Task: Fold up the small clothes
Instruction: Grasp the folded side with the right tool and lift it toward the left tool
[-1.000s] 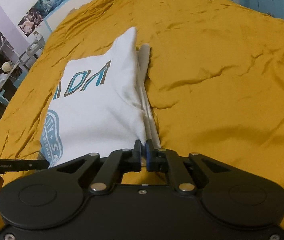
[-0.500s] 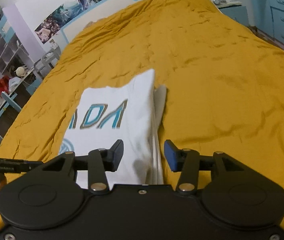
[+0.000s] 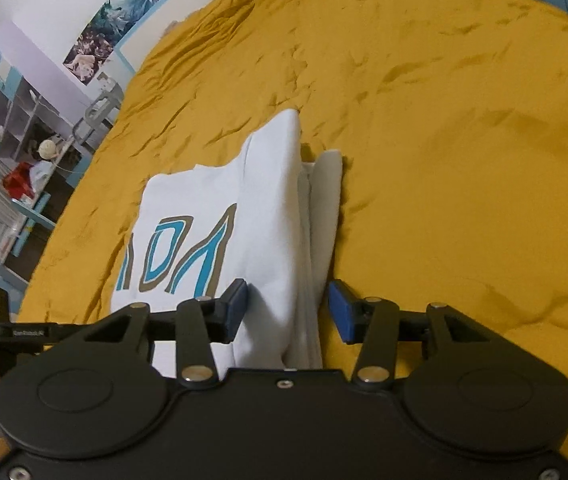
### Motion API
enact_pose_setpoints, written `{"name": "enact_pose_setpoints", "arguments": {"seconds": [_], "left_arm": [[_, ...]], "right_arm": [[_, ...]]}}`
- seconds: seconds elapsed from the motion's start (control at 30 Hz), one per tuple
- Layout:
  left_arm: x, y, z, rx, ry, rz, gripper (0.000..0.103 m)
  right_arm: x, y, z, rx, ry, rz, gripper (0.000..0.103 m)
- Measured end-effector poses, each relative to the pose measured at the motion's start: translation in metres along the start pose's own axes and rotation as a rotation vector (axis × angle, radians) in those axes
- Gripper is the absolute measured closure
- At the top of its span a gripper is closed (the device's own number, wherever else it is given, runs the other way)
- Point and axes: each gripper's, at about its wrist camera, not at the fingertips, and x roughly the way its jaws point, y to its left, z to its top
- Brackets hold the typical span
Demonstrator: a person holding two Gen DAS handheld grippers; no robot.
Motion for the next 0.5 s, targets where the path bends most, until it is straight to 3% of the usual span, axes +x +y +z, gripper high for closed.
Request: {"name": "enact_pose_setpoints", "arguments": {"seconds": [0.37, 0.5], "left_arm": [[-0.001, 0.028, 0.002, -0.133, -0.009, -0.193, 0.05], [0.013, 0.018, 0.009, -0.111, 0.019, -0.196, 0.048]], "right_arm": [[0.01, -0.014, 0.004, 0.083, 0.02, 0.109, 0.053], [0.013, -0.018, 0.005, 0.101, 0.028, 0.135, 0.048]]}}
